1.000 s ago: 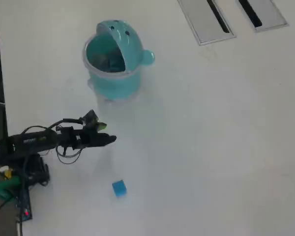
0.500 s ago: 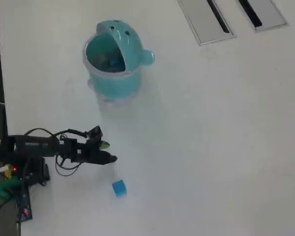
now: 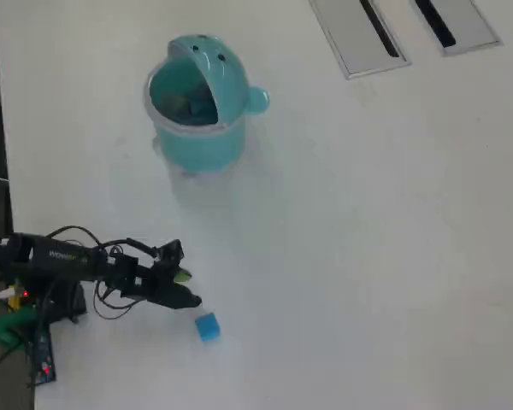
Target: Grasp RGB lego blocks and put them in the bin one by one.
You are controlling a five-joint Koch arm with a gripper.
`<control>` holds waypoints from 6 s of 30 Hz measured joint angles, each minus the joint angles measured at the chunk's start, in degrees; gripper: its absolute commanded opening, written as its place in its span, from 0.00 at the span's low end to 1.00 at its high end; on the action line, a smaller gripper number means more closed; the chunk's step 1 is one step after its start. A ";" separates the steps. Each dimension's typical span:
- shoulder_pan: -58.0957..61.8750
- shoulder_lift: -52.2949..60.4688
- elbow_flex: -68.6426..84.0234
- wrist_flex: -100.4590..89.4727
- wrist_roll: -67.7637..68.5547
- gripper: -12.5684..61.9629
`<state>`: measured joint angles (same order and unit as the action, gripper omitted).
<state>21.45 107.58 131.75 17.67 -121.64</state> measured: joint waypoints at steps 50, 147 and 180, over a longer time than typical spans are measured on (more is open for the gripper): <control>11.51 -21.88 -11.95 -0.70 -5.89 0.60; -58.89 -30.32 -68.20 -11.16 21.88 0.55; -34.54 8.26 -25.49 -11.16 40.78 0.62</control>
<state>-13.10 115.84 106.26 6.50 -80.86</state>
